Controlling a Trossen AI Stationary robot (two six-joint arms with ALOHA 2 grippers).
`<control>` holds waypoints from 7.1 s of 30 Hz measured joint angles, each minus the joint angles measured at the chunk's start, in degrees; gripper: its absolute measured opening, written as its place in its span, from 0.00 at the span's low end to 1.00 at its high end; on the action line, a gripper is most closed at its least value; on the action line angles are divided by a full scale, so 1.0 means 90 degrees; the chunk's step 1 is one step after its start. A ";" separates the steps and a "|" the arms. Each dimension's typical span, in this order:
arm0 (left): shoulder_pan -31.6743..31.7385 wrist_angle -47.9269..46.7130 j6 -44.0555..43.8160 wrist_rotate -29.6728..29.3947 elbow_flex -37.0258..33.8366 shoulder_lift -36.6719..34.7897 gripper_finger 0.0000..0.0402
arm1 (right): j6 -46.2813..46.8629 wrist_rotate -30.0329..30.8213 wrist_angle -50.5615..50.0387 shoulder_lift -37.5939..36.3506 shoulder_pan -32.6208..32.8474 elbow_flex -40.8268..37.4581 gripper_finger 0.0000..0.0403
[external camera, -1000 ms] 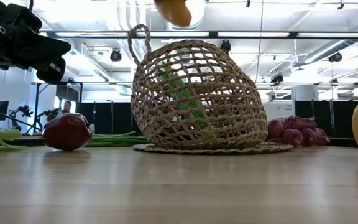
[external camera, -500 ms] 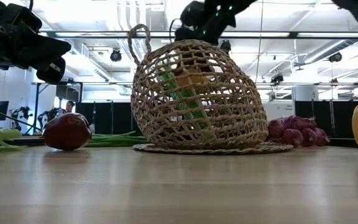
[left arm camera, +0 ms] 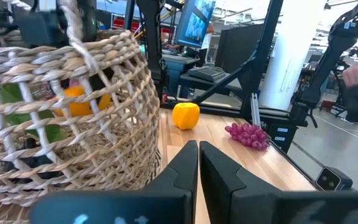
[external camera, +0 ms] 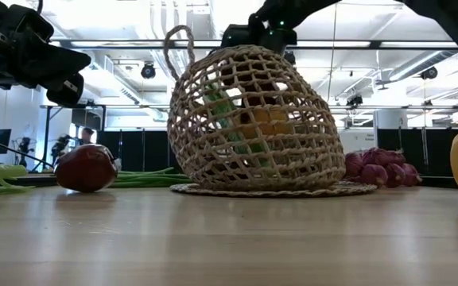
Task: Build produce basket
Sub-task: Put the yellow mango into the light brown basket, then adjust the light brown basket on the light brown table mat, then put the purple grapes into the light brown basket
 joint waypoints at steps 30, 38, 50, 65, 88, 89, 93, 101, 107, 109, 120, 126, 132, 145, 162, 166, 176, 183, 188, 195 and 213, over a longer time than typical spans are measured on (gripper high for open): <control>0.0000 0.0001 0.0000 0.0000 0.0000 -0.0002 0.00 | 0.0289 0.4641 0.0192 -0.1572 0.1710 0.0007 0.81; -0.0001 0.0001 -0.0001 0.0000 0.0000 0.0000 0.00 | 0.0741 0.5628 0.0374 -0.1877 0.2525 -0.0105 0.81; -0.0001 0.0000 0.0001 -0.0001 0.0000 0.0000 0.00 | 0.0829 0.5668 0.0458 -0.1446 0.2538 -0.0697 0.81; 0.0000 0.0001 0.0001 0.0000 0.0000 0.0000 0.00 | 0.1466 0.4204 0.0416 -0.2024 0.3573 0.0165 0.81; 0.0001 0.0002 0.0000 0.0001 0.0000 0.0032 0.00 | 0.1272 0.3703 -0.0176 -0.1035 0.2890 -0.0240 0.44; 0.0000 -0.0002 0.0000 0.0000 0.0000 0.0032 0.00 | 0.1226 0.3846 -0.0174 -0.1034 0.2852 -0.0240 0.38; 0.0000 -0.0002 0.0000 0.0000 0.0000 0.0032 0.00 | 0.0872 0.4379 -0.0169 -0.1066 0.2631 -0.0158 0.15; -0.0001 -0.0001 0.0000 0.0001 0.0000 0.0041 0.00 | -0.0059 0.5289 0.0139 -0.1084 0.1980 -0.0085 0.06; -0.0001 -0.0002 -0.0001 -0.0001 0.0000 0.0041 0.00 | -0.0172 0.4769 0.0108 -0.1152 0.1623 0.0195 0.07; 0.0000 0.0000 0.0001 0.0000 -0.0001 0.0042 0.00 | -0.0234 0.4700 0.0084 -0.1175 0.1587 0.0443 0.07; -0.0001 0.0000 -0.0001 -0.0001 0.0000 0.0044 0.00 | -0.0397 0.4322 -0.0033 -0.1189 0.0826 0.1589 0.07; -0.0001 -0.0004 -0.0001 0.0001 0.0000 0.0073 0.00 | -0.0216 0.4281 -0.0218 -0.1189 0.0287 0.1402 0.07; 0.0001 -0.0001 0.0000 -0.0001 0.0000 0.0073 0.00 | -0.0011 0.4265 -0.0484 -0.1189 -0.0137 0.1363 0.07; 0.0001 0.0000 0.0001 0.0001 0.0000 0.0073 0.00 | 0.0328 0.4514 -0.0431 -0.1189 -0.0559 0.0978 0.08; 0.0001 -0.0002 0.0001 -0.0001 0.0000 0.0073 0.00 | 0.0954 0.5425 -0.0727 -0.1605 0.0022 0.1282 0.44; 0.0000 0.0000 0.0001 0.0001 0.0000 0.0073 0.00 | 0.1051 0.5428 -0.0734 -0.1841 0.0953 0.1247 0.41; 0.0000 0.0000 -0.0001 0.0001 0.0000 0.0073 0.00 | 0.1956 0.6409 -0.0720 -0.1920 0.4288 0.0608 0.31; -0.0001 0.0000 -0.0001 0.0000 0.0000 0.0073 0.00 | 0.3699 0.6846 -0.0451 -0.1922 0.6131 -0.0188 0.26; 0.0000 0.0000 0.0000 0.0001 0.0000 0.0073 0.00 | 0.4964 0.6760 -0.0345 -0.1920 0.7049 -0.0875 0.23; -0.0001 0.0002 -0.0001 -0.0001 -0.0001 0.0078 0.00 | 0.6619 0.5819 -0.0347 -0.1920 0.7872 -0.1642 0.19; 0.0000 0.0000 0.0000 0.0000 0.0000 0.0085 0.00 | 1.0402 0.2986 -0.0379 -0.1920 0.8089 -0.2994 0.46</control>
